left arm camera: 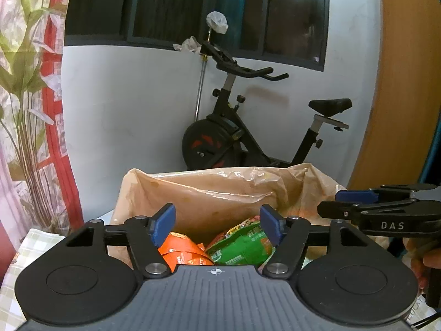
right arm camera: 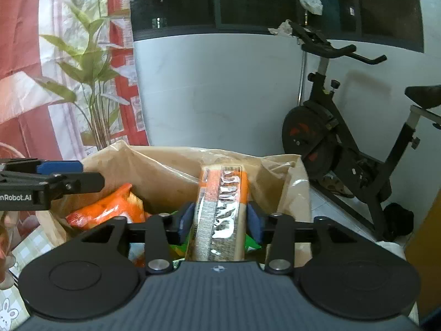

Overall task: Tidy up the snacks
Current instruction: 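Open both grippers to drop the bar and packet into the box, then move both grippers back down to the snack pile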

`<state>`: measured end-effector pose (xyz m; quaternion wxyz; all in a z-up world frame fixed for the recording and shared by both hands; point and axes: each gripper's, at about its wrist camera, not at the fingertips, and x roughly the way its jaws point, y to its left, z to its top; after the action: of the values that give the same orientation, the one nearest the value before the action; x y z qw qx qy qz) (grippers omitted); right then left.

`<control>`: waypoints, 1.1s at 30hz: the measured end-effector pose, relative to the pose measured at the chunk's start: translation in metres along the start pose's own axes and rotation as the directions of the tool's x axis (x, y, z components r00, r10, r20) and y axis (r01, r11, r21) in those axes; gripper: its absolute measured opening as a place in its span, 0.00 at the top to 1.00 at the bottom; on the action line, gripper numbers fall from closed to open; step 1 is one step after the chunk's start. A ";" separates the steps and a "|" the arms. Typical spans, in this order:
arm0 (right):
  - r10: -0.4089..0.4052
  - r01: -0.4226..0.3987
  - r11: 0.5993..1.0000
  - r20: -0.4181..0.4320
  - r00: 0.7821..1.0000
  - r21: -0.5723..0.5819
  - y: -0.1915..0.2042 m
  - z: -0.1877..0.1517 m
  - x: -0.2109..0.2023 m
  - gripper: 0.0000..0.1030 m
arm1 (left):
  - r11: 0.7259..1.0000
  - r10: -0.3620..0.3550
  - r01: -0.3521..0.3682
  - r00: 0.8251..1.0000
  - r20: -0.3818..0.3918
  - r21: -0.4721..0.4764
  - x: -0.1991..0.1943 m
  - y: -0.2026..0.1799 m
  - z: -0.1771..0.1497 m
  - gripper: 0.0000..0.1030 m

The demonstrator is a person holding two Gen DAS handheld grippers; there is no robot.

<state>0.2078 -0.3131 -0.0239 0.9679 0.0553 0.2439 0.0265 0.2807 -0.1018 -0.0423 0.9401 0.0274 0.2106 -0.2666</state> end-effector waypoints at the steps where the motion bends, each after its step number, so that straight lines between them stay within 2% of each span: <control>1: 0.006 -0.006 1.000 0.007 1.000 0.001 0.001 0.000 -0.004 0.52 | 1.000 0.000 0.000 1.000 0.002 0.003 -0.003 -0.001 0.000 0.32; 10: 0.046 -0.045 0.999 0.038 0.998 -0.031 0.020 -0.007 -0.044 0.52 | 1.000 0.014 -0.014 1.000 0.010 0.016 -0.048 0.005 -0.012 0.32; 20: 0.084 -0.079 0.992 0.048 0.995 -0.095 0.046 -0.031 -0.082 0.52 | 0.999 0.049 -0.049 0.999 0.000 -0.019 -0.098 0.024 -0.046 0.32; 33: 0.102 -0.098 0.992 0.045 0.994 -0.082 0.057 -0.070 -0.105 0.52 | 0.996 0.067 -0.068 0.998 -0.020 -0.056 -0.121 0.015 -0.099 0.32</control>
<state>0.0810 -0.2581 -0.0297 0.9725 0.0297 0.2155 0.0832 0.1572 -0.0132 -0.0837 0.9471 0.0104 0.2253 -0.2284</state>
